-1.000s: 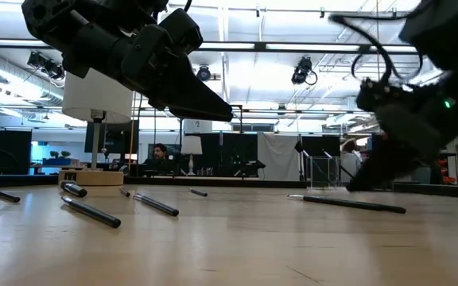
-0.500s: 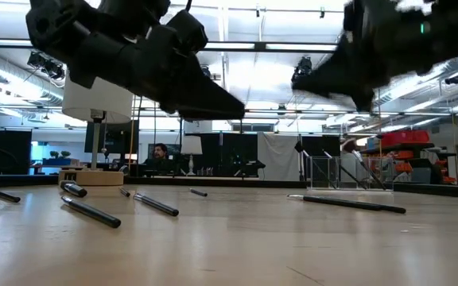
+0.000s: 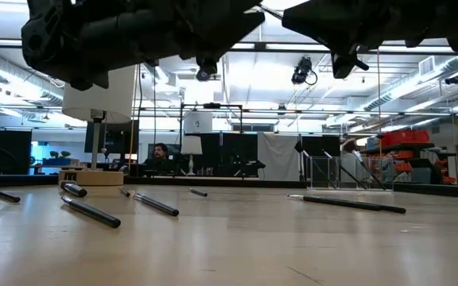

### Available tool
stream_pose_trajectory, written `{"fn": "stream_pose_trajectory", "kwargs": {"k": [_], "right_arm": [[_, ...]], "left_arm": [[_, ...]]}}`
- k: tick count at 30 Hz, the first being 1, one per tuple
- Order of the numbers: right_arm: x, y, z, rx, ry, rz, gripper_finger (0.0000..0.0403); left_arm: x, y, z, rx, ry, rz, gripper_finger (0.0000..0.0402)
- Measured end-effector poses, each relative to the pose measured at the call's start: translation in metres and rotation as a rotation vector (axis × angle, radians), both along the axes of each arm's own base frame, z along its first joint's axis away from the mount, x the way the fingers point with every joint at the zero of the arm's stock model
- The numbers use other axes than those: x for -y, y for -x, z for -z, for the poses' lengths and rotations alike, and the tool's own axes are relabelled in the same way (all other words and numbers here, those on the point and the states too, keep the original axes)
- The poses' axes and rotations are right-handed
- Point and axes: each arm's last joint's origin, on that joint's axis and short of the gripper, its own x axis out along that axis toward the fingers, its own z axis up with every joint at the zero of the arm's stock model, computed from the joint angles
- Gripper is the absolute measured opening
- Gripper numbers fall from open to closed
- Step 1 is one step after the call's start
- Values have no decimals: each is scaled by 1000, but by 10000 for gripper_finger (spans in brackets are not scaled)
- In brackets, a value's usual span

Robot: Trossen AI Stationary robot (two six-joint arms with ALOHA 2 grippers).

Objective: Put items in baskets/containers
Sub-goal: Put the eyeshadow brush into the transparent organizer

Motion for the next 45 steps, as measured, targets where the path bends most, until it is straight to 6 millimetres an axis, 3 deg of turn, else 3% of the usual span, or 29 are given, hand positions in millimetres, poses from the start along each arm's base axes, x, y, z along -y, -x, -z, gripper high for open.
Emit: {"fn": "stream_pose_trajectory", "kwargs": {"k": [21, 45], "right_arm": [[-1, -1, -1, 32, -10, -33, 6], [-1, -1, -1, 33, -13, -33, 6]], "left_arm": [[2, -9, -10, 27, 8, 4, 174], [2, -9, -10, 24, 8, 1, 15]]}}
